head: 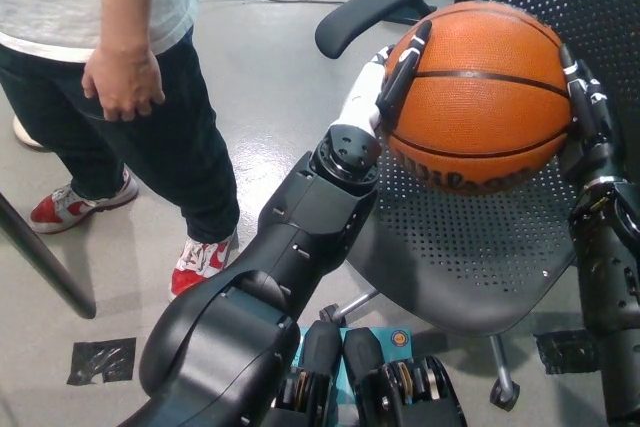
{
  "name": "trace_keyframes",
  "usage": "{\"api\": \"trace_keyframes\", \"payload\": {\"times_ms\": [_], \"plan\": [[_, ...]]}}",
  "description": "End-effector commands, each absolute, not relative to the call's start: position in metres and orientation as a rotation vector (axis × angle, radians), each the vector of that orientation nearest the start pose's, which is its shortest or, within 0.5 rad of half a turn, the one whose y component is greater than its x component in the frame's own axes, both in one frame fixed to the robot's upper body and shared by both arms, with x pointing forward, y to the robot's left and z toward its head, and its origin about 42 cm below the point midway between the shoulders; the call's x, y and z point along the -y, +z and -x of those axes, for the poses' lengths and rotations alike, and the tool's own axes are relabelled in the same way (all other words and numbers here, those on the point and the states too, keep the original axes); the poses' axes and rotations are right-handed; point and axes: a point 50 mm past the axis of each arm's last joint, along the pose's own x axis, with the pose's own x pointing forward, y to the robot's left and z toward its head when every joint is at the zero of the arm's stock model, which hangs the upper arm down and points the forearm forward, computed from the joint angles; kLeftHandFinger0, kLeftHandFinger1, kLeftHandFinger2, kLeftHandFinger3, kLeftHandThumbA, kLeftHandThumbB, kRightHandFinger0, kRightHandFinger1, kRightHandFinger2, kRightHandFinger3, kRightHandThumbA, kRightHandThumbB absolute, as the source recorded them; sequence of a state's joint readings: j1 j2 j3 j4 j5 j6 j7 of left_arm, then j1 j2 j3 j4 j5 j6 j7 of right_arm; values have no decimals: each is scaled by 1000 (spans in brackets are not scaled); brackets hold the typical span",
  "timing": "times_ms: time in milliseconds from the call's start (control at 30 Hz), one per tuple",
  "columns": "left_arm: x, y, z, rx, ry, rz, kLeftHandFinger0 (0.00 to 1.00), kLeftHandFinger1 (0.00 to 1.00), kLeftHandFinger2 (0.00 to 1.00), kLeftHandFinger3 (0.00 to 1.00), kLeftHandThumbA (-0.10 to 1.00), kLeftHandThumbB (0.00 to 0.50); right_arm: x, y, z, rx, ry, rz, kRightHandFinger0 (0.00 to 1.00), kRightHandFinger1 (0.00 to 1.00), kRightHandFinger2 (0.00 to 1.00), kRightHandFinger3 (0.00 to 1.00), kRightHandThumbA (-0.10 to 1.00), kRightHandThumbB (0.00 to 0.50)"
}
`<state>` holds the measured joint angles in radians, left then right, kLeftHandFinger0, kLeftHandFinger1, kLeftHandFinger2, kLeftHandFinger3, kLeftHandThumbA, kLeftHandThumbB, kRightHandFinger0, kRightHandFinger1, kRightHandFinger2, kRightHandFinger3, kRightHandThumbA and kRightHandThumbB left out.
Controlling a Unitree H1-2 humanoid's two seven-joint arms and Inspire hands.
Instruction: The robot grabs the basketball from a person using both hands and then drops it on the black chair in the front
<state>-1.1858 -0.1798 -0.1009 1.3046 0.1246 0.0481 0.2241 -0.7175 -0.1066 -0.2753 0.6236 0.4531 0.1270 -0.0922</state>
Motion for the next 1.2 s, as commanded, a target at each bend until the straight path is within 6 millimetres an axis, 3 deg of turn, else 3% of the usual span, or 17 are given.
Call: {"api": "trace_keyframes", "payload": {"times_ms": [0,67,233,267,300,467,533,633,733,900,1000,1167], "plan": [[79,294,-513,67,-420,-303,1000,1000,1000,1000,1000,189,197,251,-520,121,123,-557,1000,1000,1000,1000,1000,237],[78,293,-514,70,-428,-313,1000,1000,1000,1000,1000,193,198,249,-521,102,121,-547,1000,1000,1000,1000,1000,263],[72,290,-516,71,-426,-320,1000,1000,1000,1000,1000,199,207,251,-523,169,74,-496,1000,1000,1000,1000,1000,223],[67,287,-518,52,-416,-300,1000,1000,1000,1000,1000,215,210,252,-525,155,-21,-457,1000,1000,1000,1000,1000,284],[63,284,-519,35,-410,-269,1000,1000,1000,1000,1000,218,216,254,-526,155,-54,-433,1000,1000,1000,1000,1000,288],[46,278,-526,27,-390,-283,1000,1000,1000,1000,1000,240,244,266,-534,206,-116,-457,1000,1000,1000,1000,1000,248],[42,279,-528,22,-381,-276,1000,1000,1000,1000,1000,242,250,270,-536,223,-131,-454,1000,1000,1000,1000,1000,258],[36,280,-532,29,-370,-282,1000,1000,1000,1000,1000,250,263,282,-538,285,-175,-505,1000,1000,1000,1000,1000,218],[34,283,-533,32,-366,-283,1000,1000,1000,1000,1000,257,270,292,-540,326,-166,-492,1000,1000,1000,1000,1000,216],[39,284,-531,51,-399,-279,1000,1000,1000,1000,1000,274,271,308,-538,385,-173,-446,1000,1000,1000,1000,1000,261],[40,287,-531,59,-405,-288,1000,1000,1000,1000,1000,294,272,317,-536,425,-177,-433,1000,1000,1000,1000,1000,313],[33,296,-536,87,-394,-307,1000,1000,1000,1000,1000,303,292,336,-531,517,-220,-377,1000,1000,1000,1000,1000,383]]}}
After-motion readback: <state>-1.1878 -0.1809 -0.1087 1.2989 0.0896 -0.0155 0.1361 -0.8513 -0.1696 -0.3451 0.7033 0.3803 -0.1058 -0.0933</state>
